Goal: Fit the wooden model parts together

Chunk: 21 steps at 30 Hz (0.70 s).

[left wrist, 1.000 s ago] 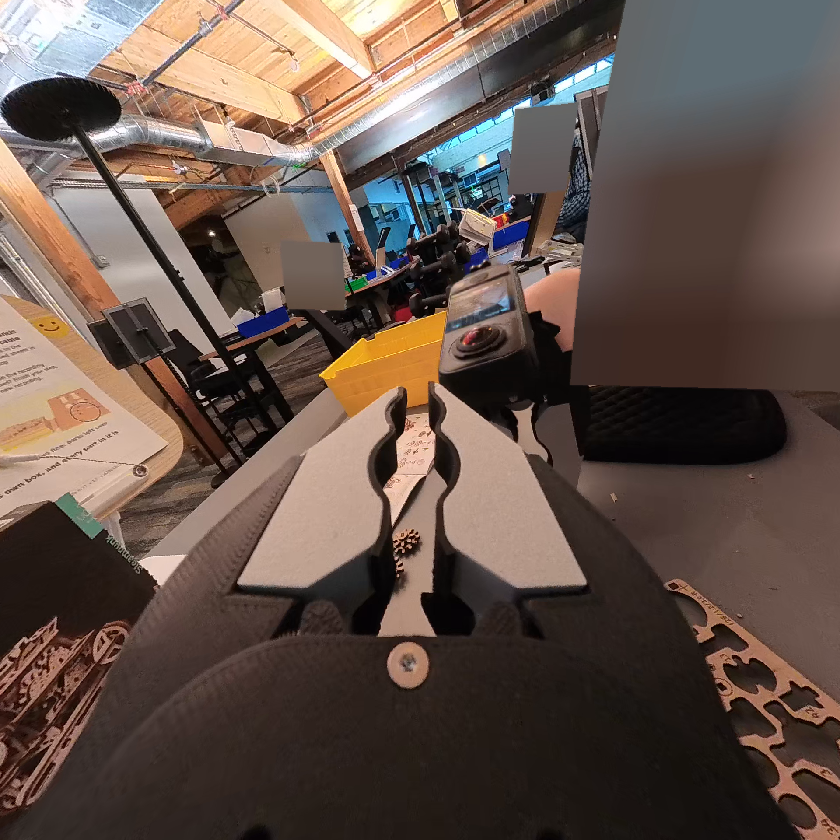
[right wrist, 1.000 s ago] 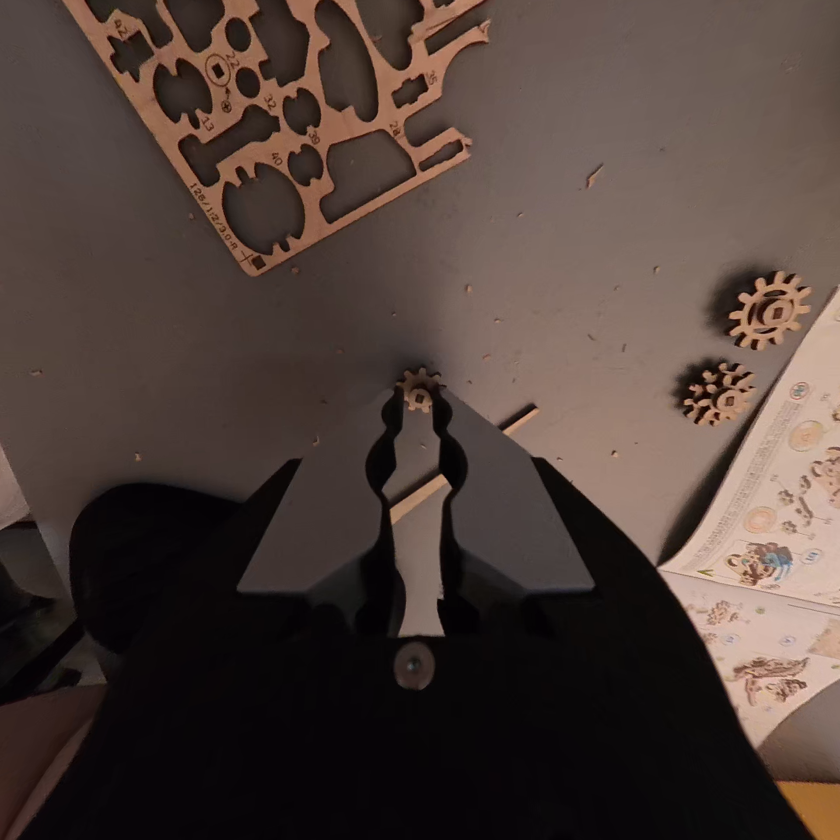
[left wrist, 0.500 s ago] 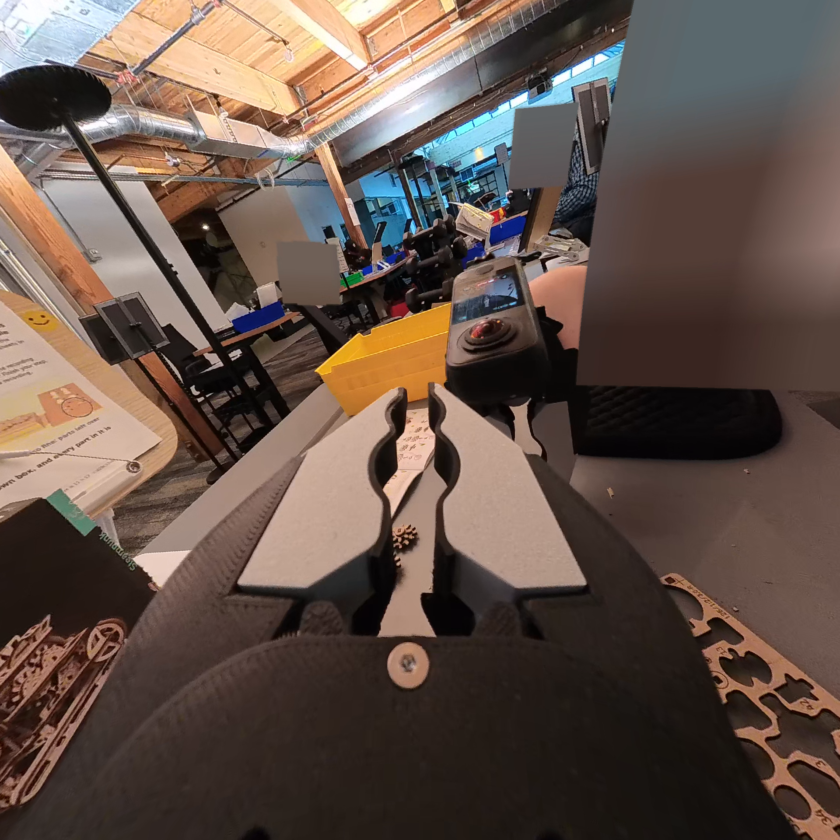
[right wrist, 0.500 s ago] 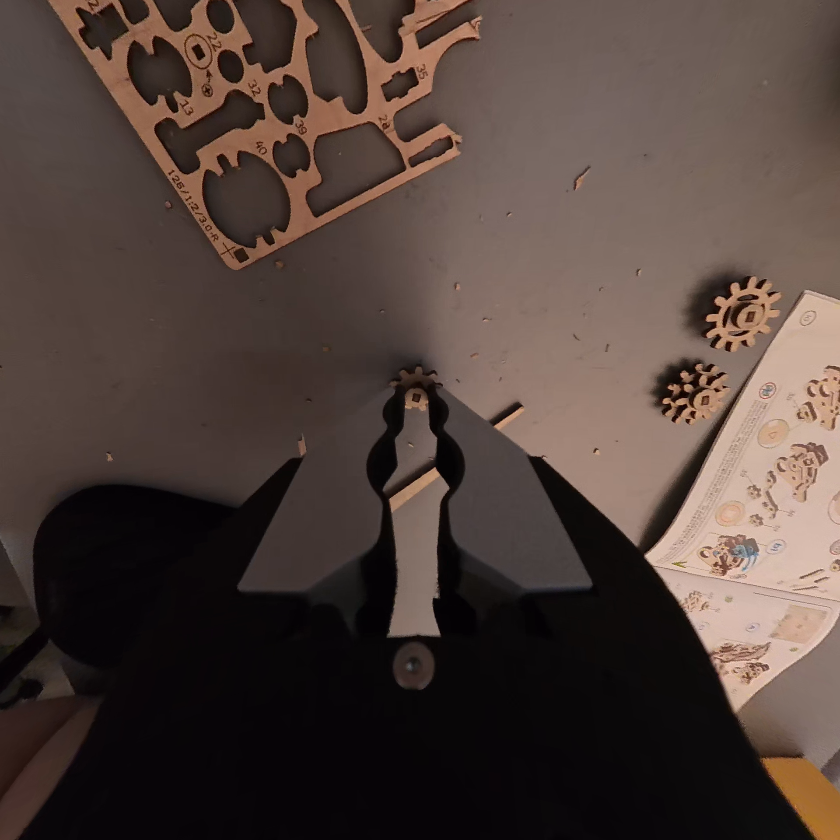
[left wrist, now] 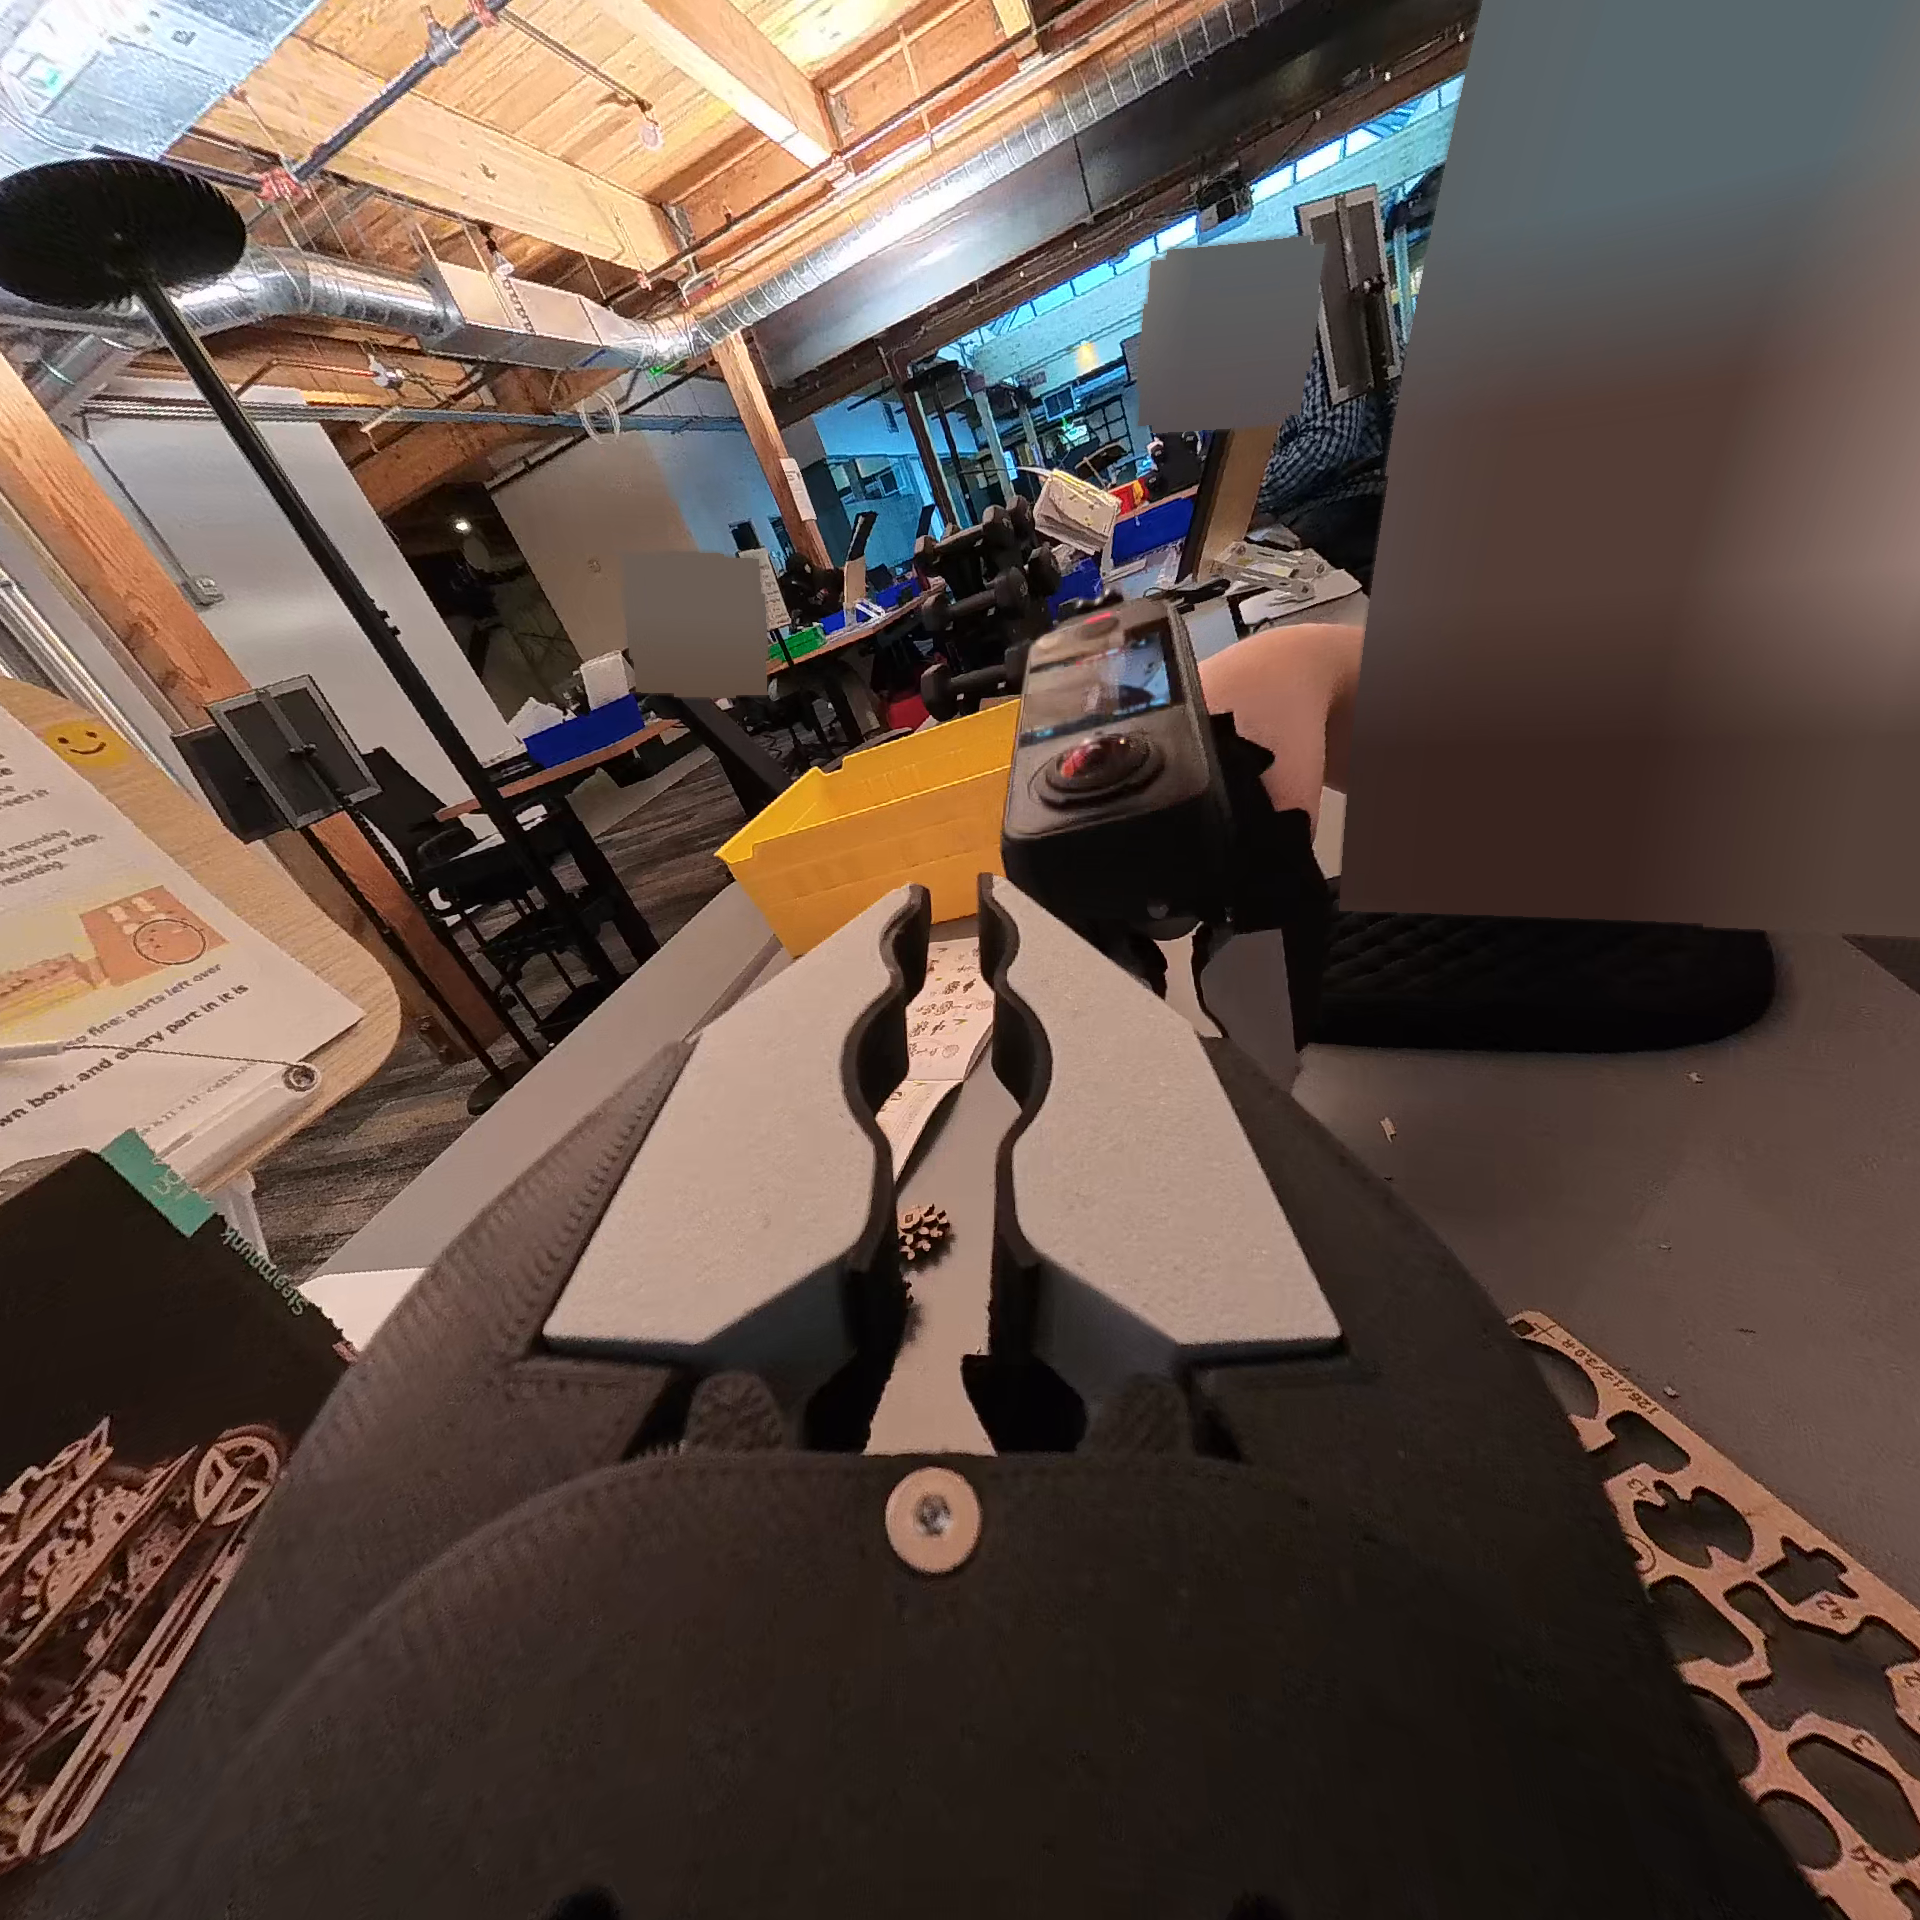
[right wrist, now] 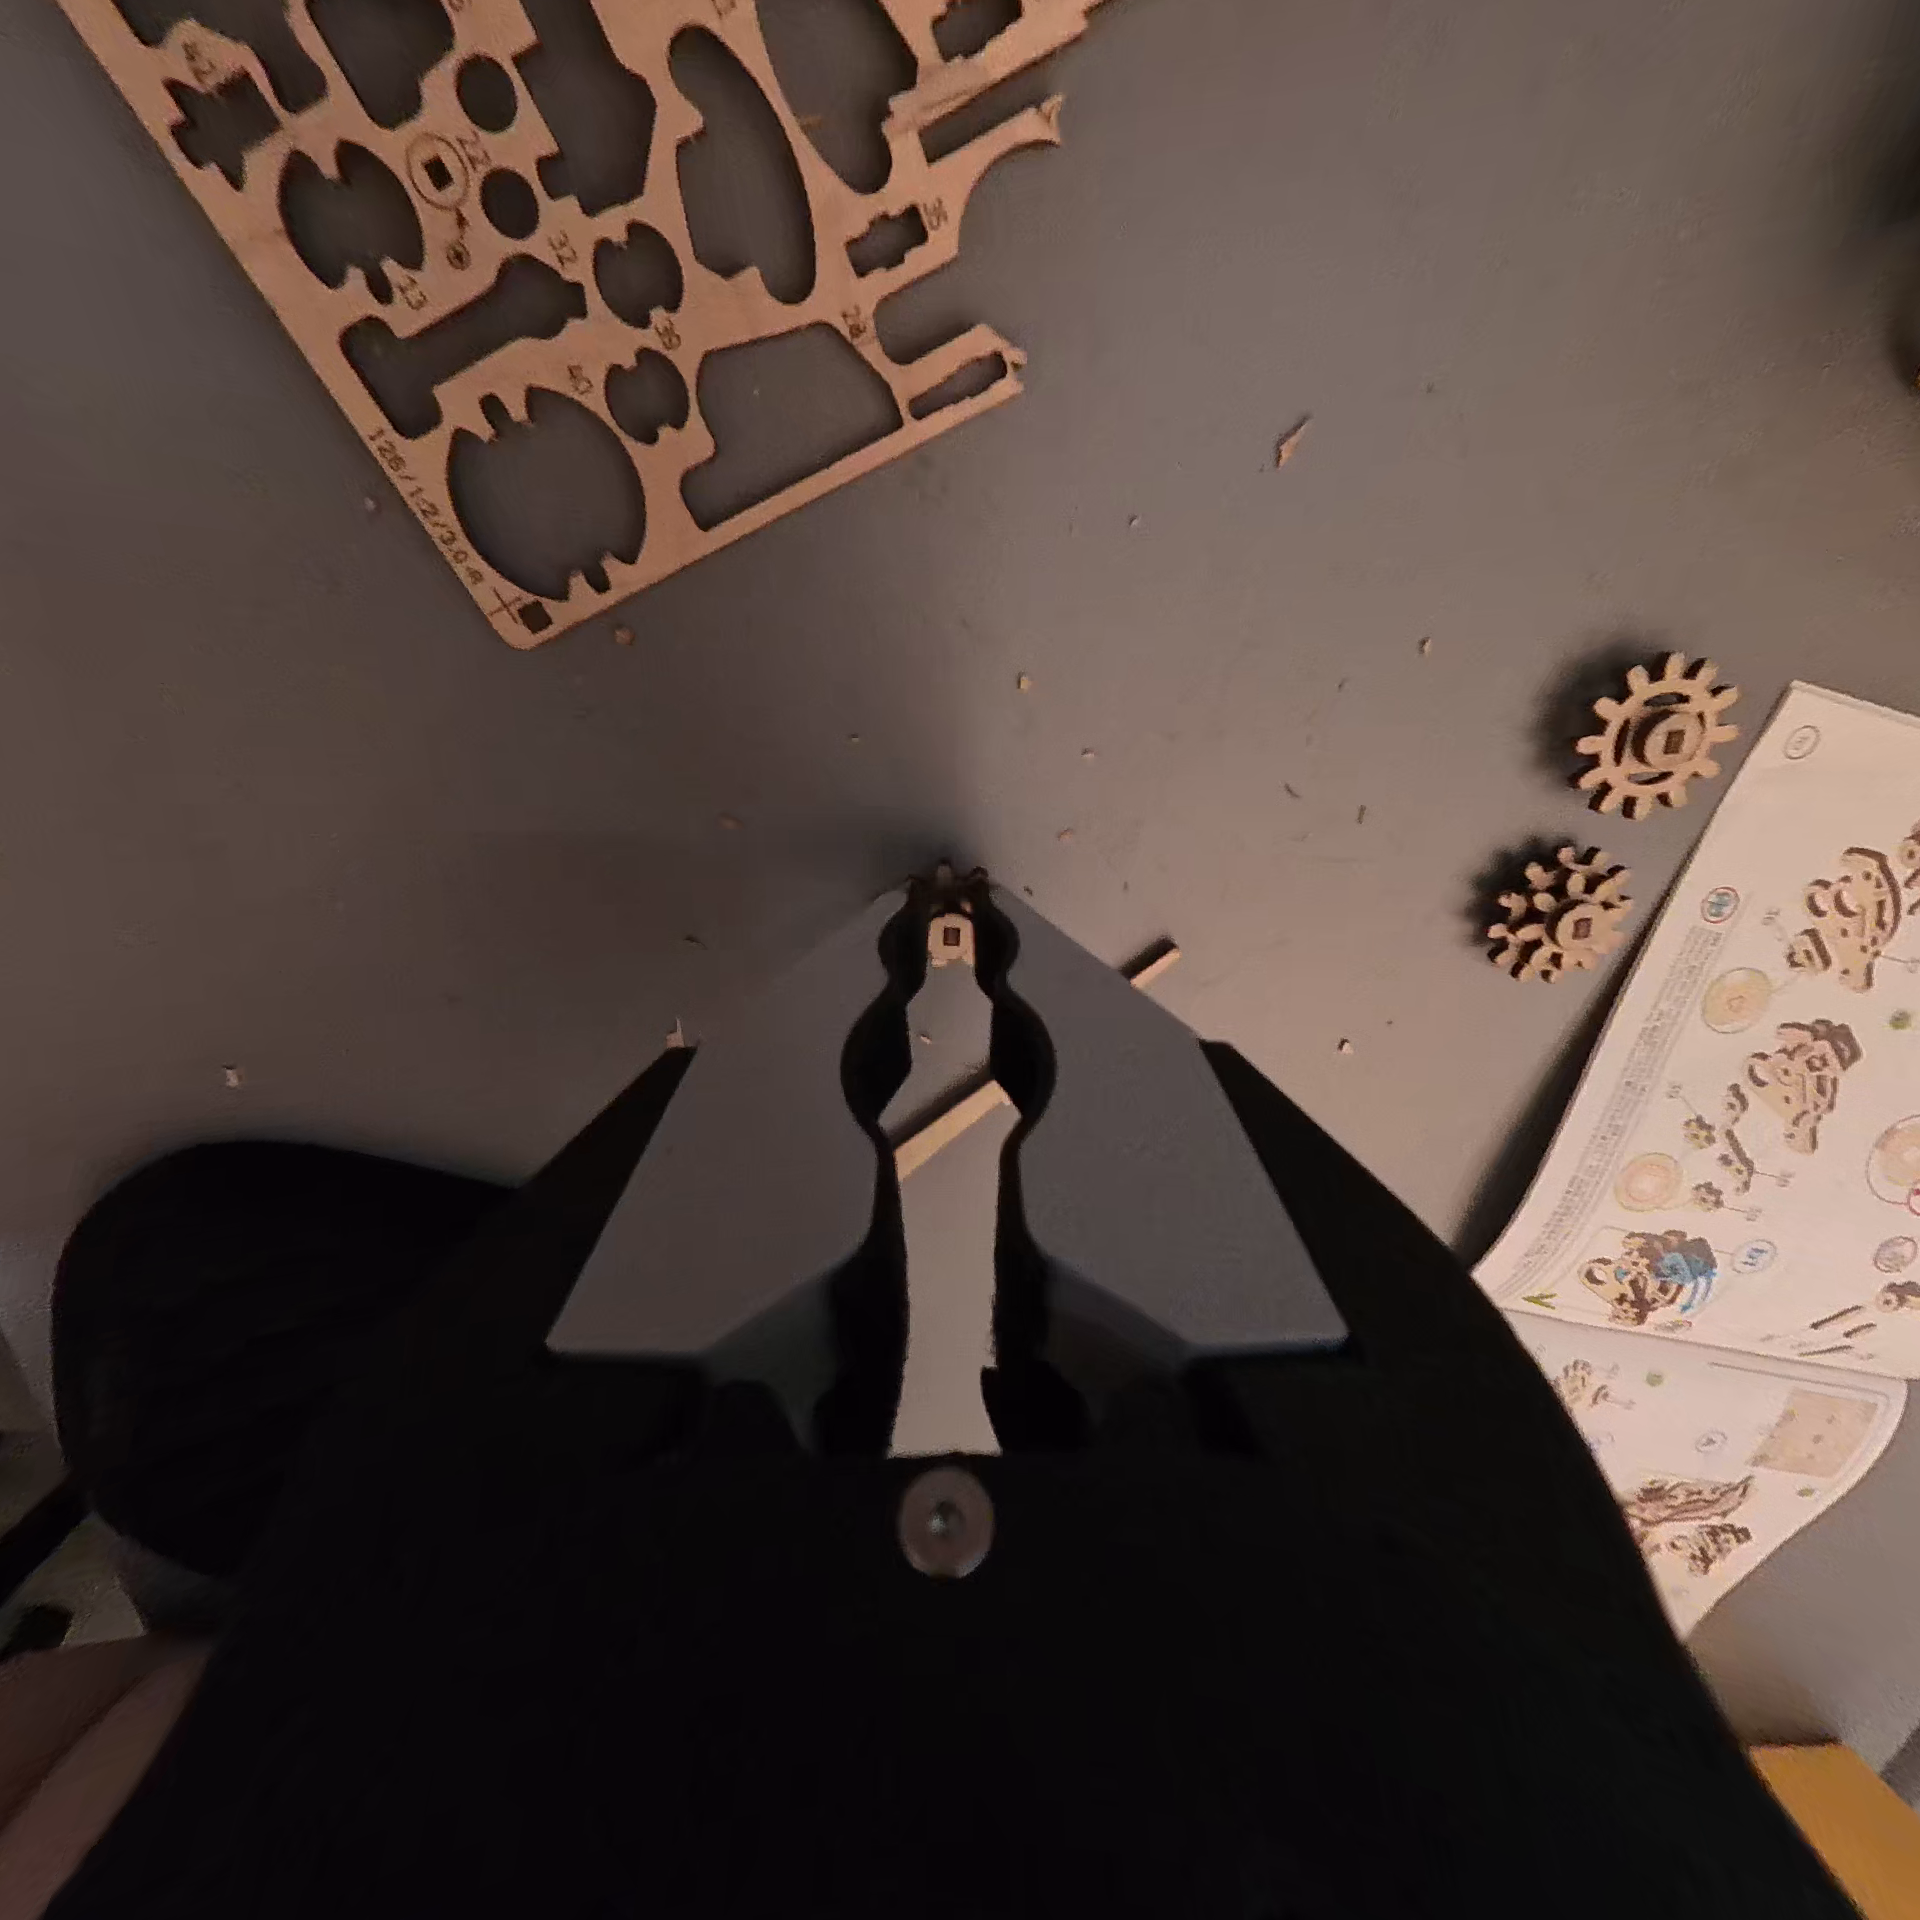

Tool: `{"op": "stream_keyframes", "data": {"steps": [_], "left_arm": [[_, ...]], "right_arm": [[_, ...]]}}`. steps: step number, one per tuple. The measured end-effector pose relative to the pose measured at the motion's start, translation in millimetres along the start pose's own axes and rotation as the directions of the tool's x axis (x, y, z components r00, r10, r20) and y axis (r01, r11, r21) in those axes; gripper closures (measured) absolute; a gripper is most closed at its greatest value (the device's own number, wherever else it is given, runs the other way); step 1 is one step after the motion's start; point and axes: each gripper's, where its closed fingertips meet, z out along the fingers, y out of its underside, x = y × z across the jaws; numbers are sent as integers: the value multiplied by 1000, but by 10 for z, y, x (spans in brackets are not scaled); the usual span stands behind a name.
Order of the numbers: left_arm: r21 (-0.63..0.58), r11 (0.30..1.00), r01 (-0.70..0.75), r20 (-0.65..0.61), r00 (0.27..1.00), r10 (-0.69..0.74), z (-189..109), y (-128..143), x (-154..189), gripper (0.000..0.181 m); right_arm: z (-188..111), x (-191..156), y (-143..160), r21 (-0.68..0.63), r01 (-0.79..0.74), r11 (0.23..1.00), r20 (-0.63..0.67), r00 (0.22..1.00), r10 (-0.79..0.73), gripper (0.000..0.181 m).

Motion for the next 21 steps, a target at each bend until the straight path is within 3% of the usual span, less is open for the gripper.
{"op": "stream_keyframes", "data": {"steps": [21], "left_arm": [[-5, 1000, 11, -6, 1000, -11, 24, 33, 14, 174]], "right_arm": [[0, -13, 21, 56, -28, 998, 42, 999, 26, 179]]}}
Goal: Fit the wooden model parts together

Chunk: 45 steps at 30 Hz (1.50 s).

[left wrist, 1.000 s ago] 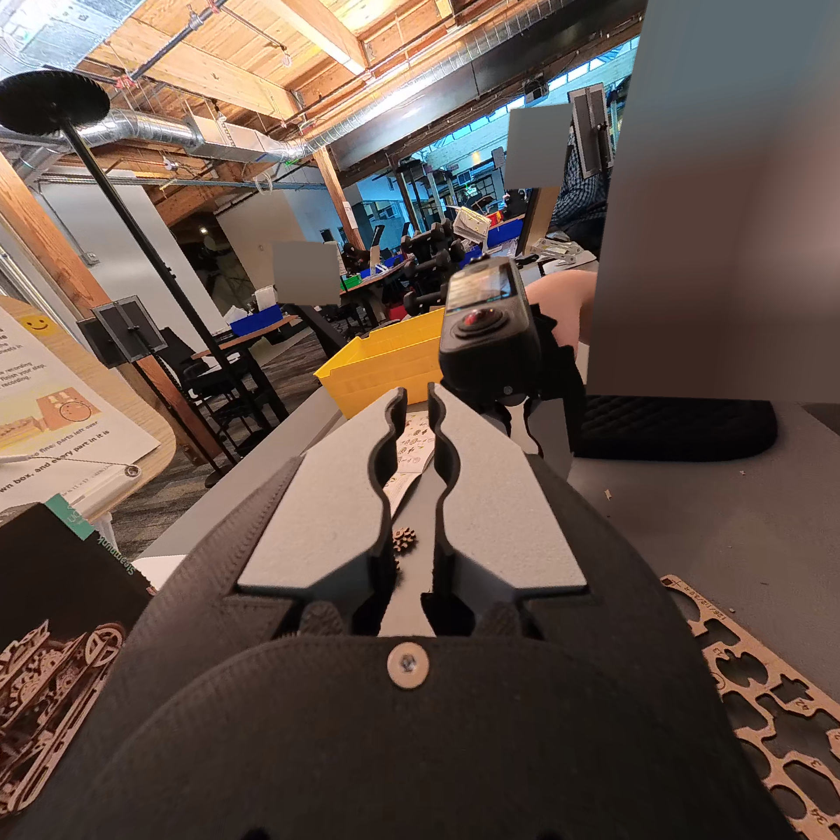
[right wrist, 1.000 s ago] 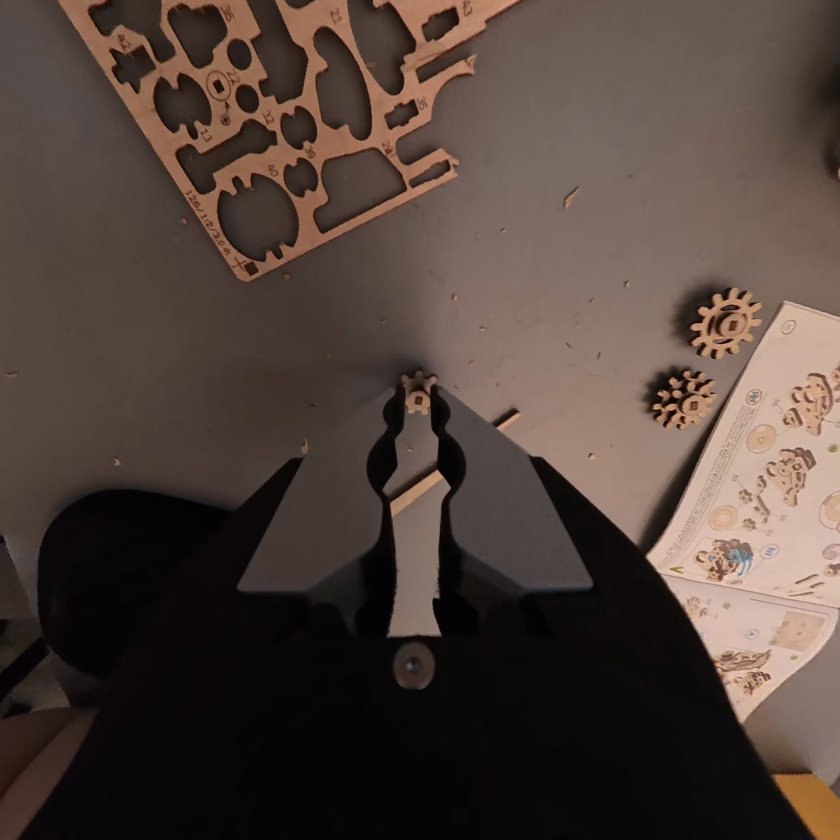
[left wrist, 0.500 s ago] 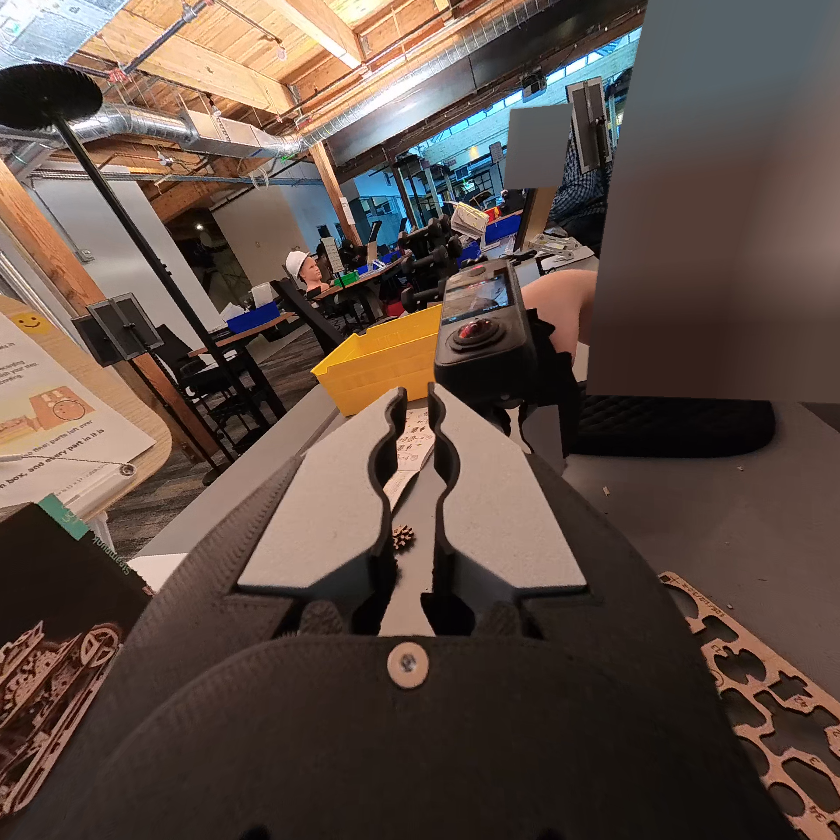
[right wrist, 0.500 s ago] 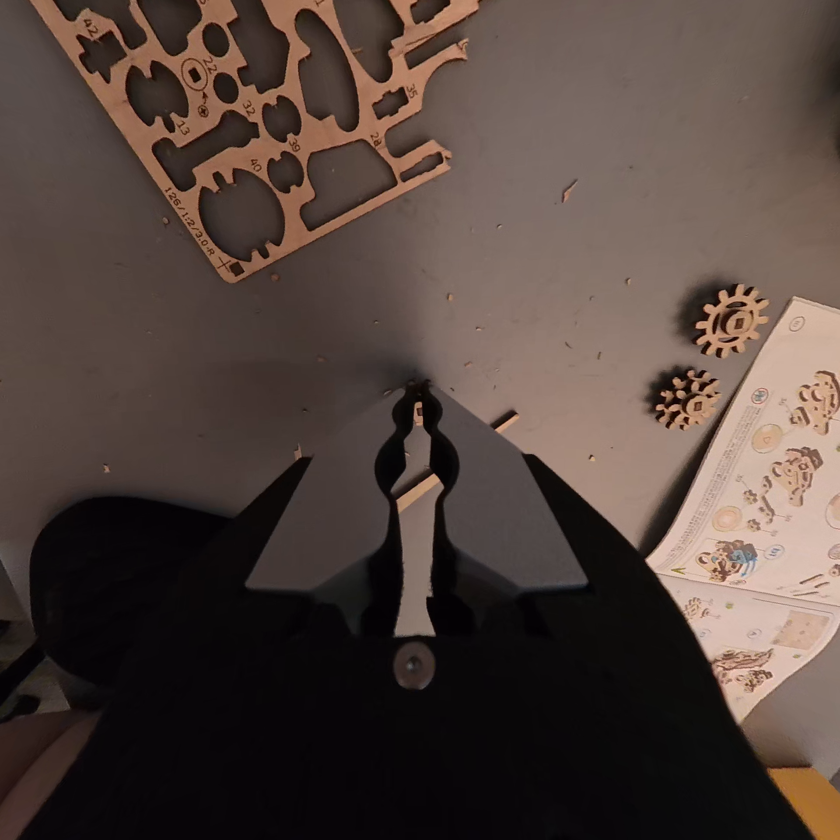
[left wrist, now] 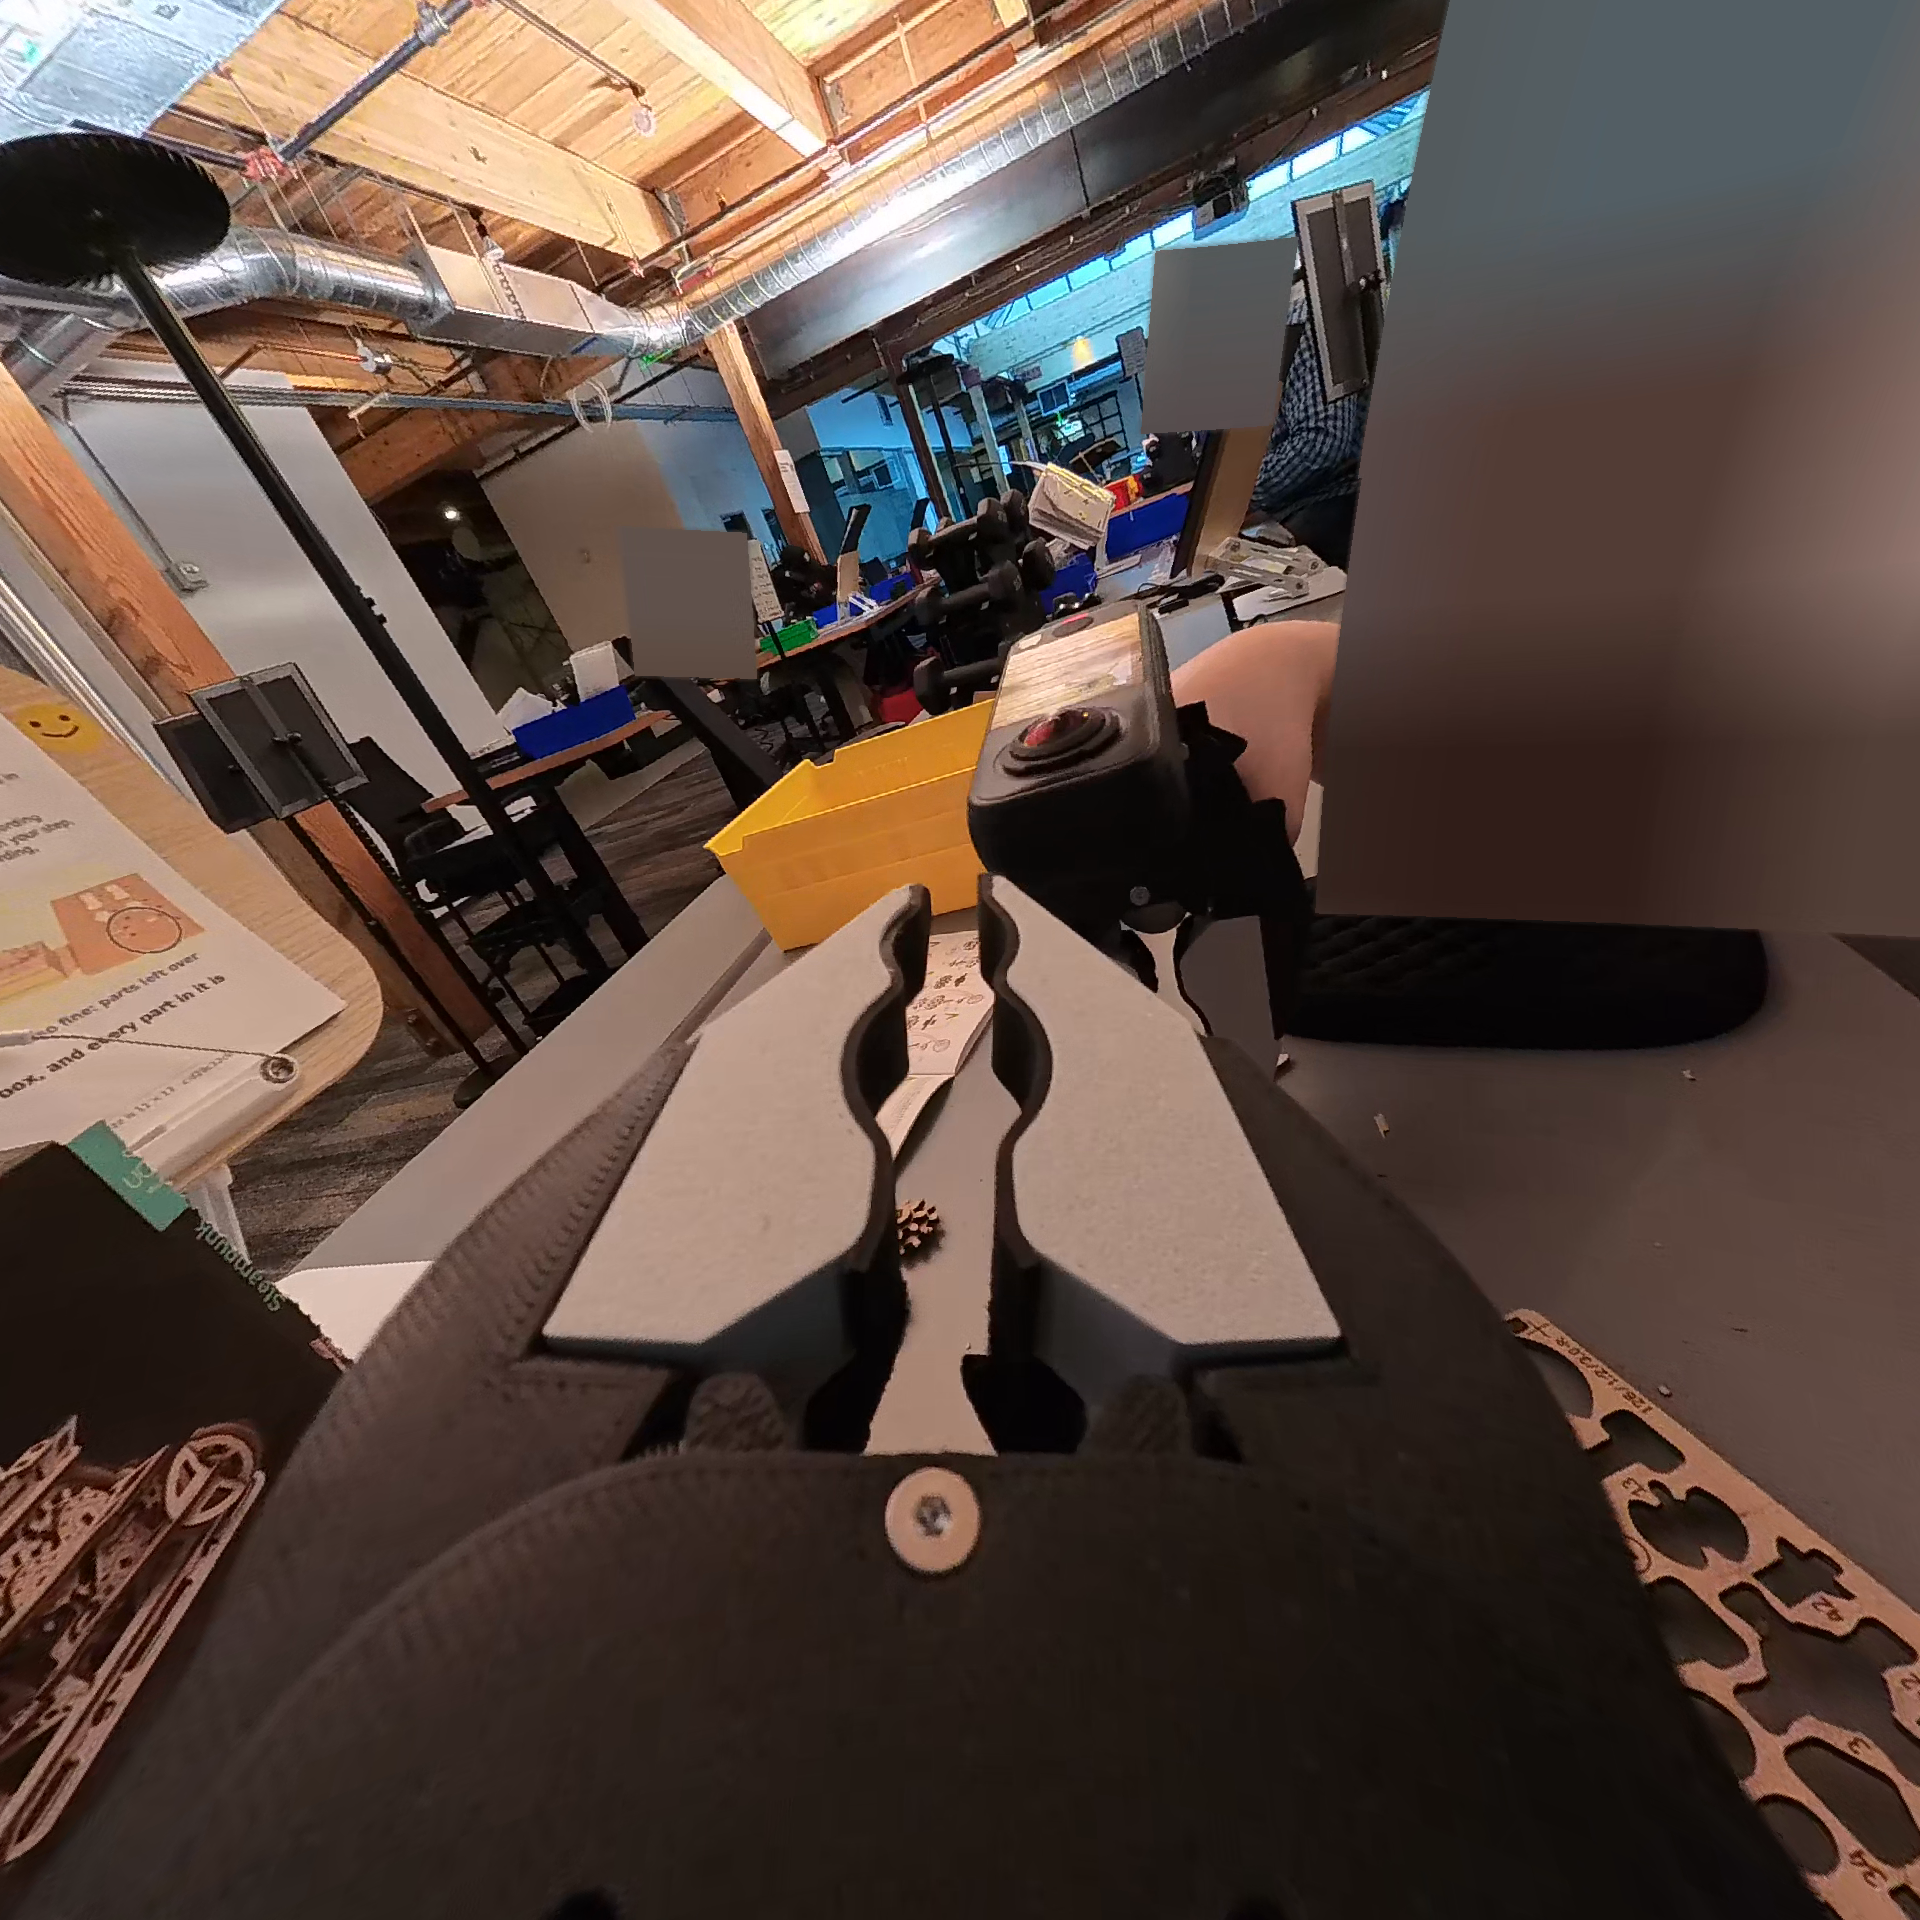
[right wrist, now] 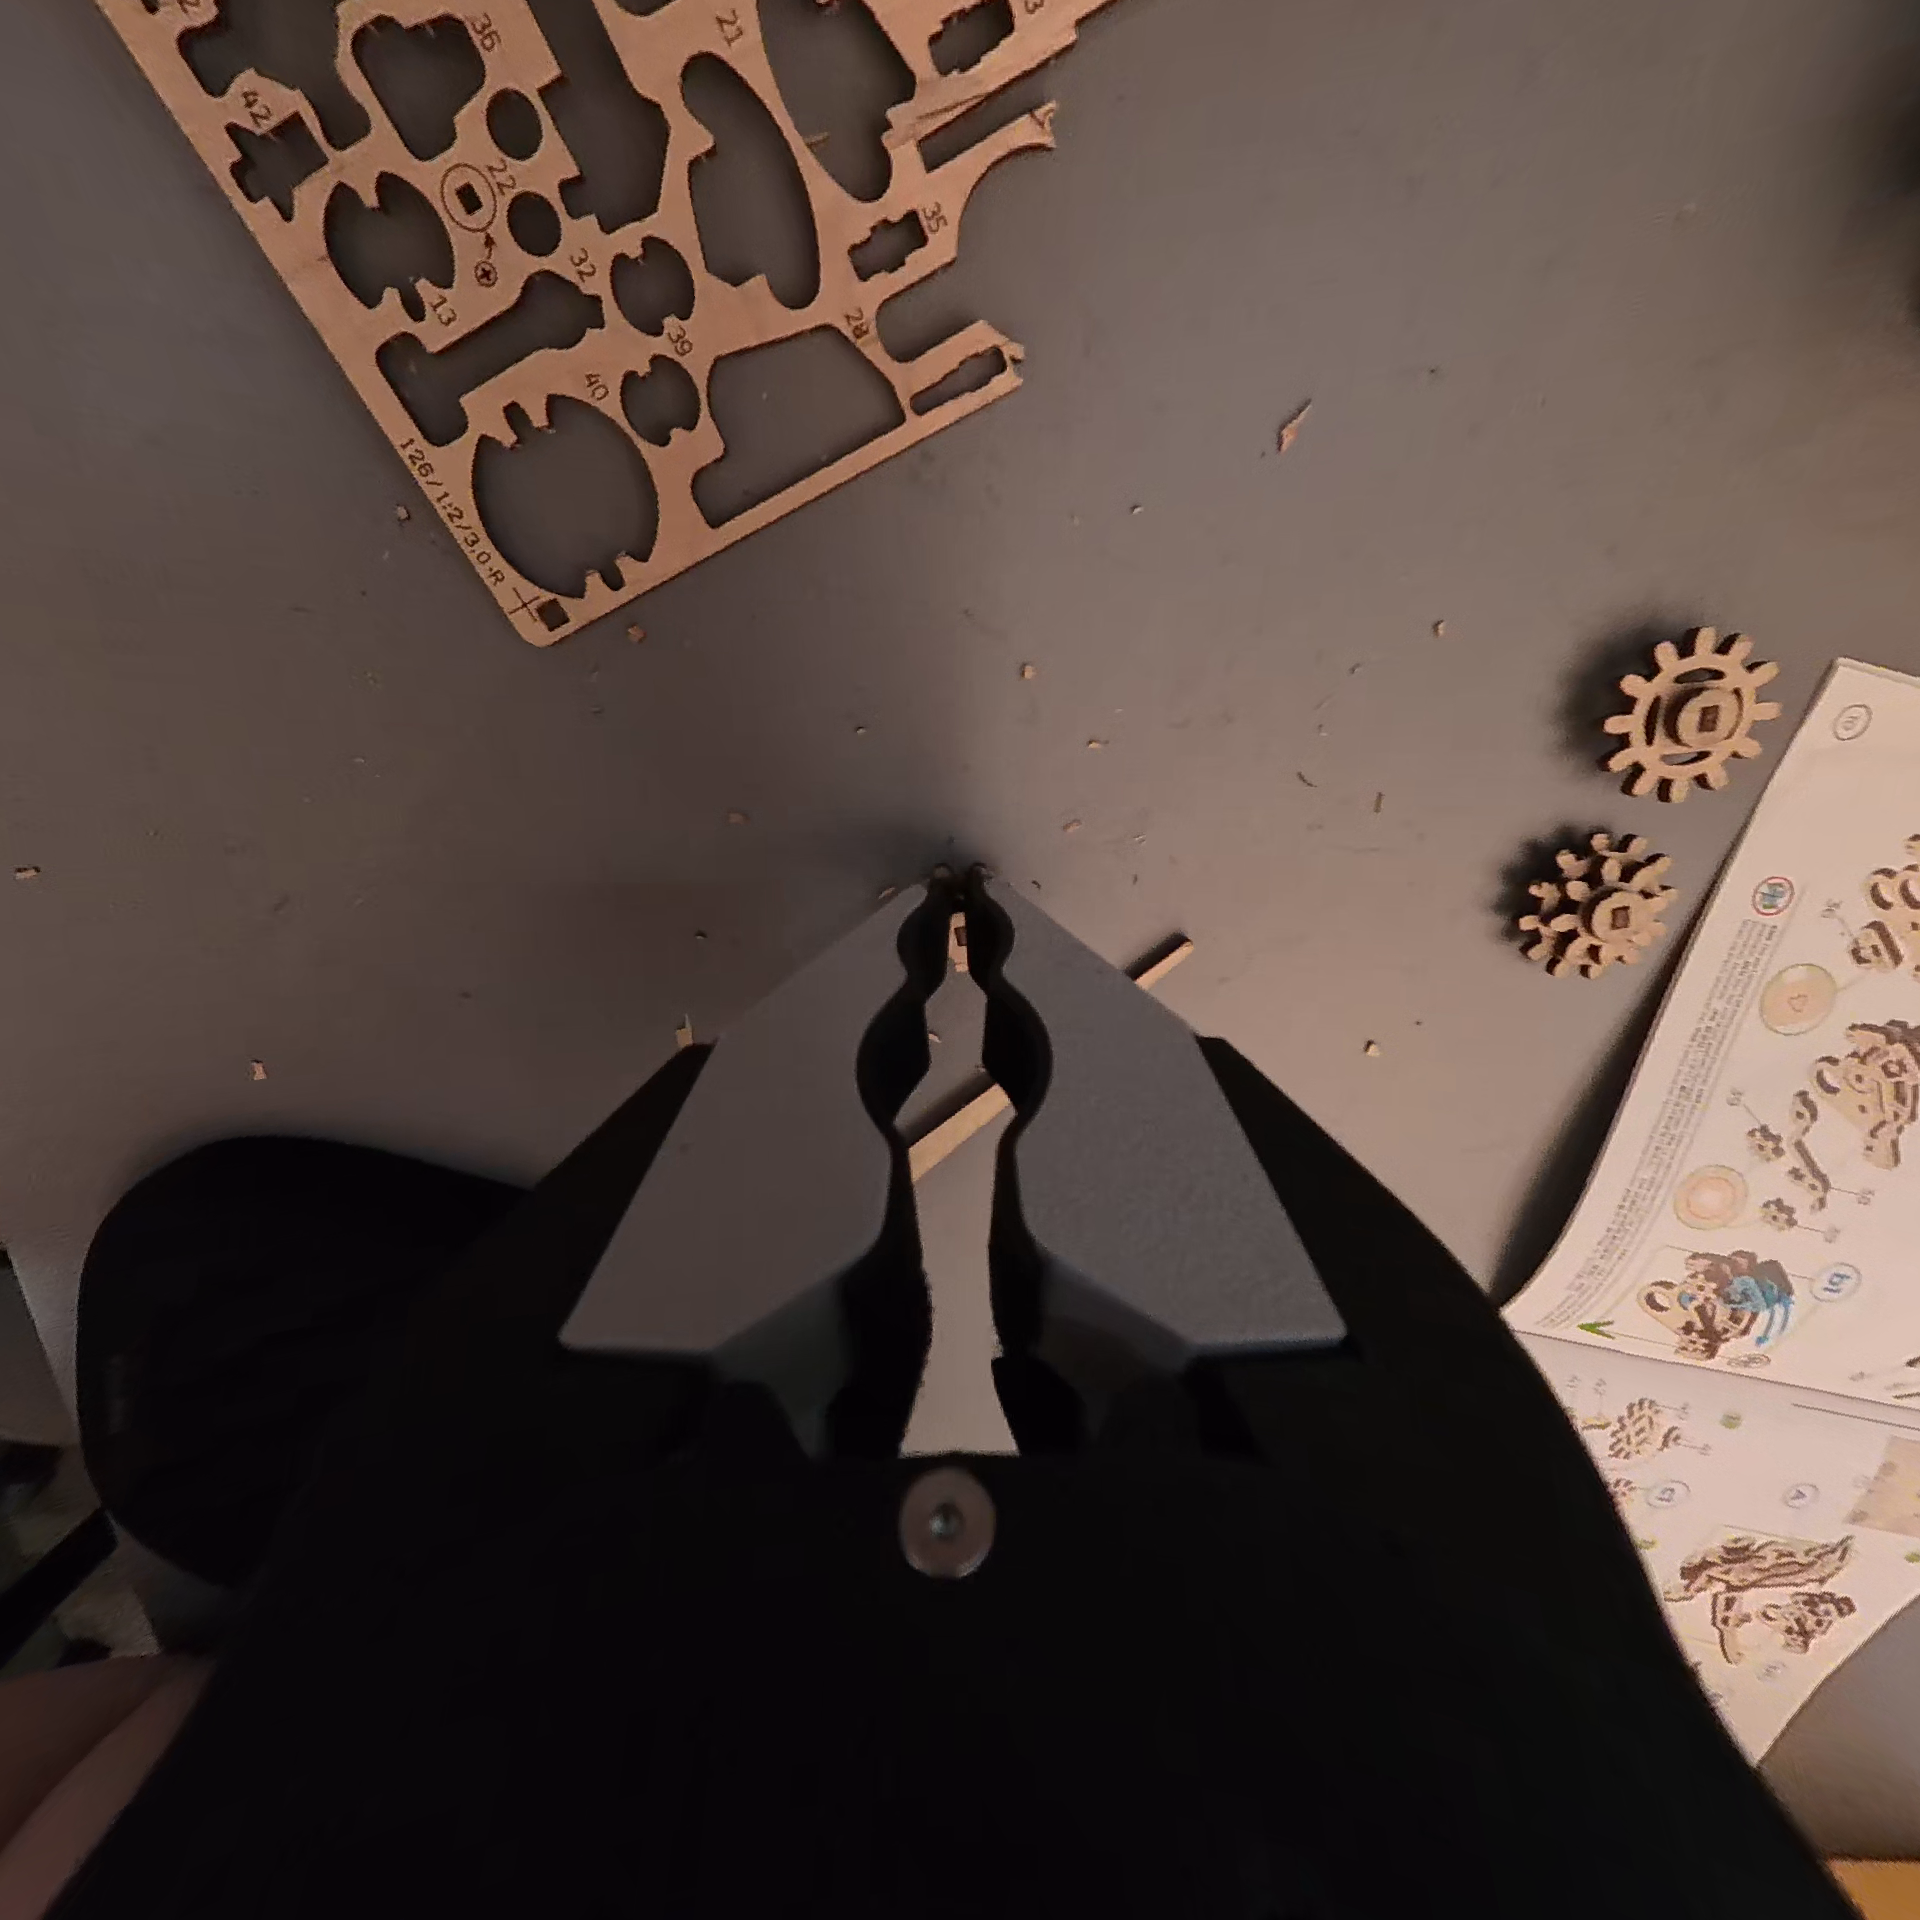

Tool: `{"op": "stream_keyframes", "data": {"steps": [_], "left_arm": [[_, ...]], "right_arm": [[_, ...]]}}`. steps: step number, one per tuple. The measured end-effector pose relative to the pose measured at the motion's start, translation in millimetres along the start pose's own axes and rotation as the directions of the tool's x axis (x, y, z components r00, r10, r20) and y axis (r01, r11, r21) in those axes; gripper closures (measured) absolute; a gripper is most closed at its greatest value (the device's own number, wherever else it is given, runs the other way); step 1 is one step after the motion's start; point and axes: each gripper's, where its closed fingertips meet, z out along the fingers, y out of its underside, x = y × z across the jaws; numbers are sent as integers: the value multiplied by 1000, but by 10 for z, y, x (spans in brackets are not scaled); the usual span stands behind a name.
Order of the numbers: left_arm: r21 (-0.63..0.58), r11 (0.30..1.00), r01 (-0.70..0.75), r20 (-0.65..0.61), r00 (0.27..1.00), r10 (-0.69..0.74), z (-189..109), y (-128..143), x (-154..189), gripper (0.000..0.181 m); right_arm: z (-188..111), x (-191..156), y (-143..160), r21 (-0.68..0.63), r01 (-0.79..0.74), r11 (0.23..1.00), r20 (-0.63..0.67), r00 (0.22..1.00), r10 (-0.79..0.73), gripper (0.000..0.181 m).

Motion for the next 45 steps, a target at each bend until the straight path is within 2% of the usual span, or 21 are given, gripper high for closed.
{"op": "stream_keyframes", "data": {"steps": [19, 27, 32, 39, 45], "left_arm": [[-8, 1000, 16, -7, 1000, -17, 17, 43, 9, 173], [-10, 1000, 12, -16, 1000, -12, 29, 37, 36, 173], [-17, 1000, 16, -18, 1000, -16, 36, 61, 35, 173], [-23, 1000, 13, -20, 1000, -13, 37, 75, 40, 173], [-24, 1000, 11, -23, 1000, -12, 39, 73, 47, 173]], "right_arm": [[3, -1, 5, -50, 46, 998, -54, 997, -49, 179], [-12, -50, 8, 18, 72, 997, 2, 997, -72, 179], [-232, 13, -44, 87, 76, 993, -37, 997, -73, 172], [-88, -71, 27, 58, 80, 995, 22, 996, -82, 170], [-113, -11, 45, 51, 72, 996, -15, 997, -72, 171]]}}
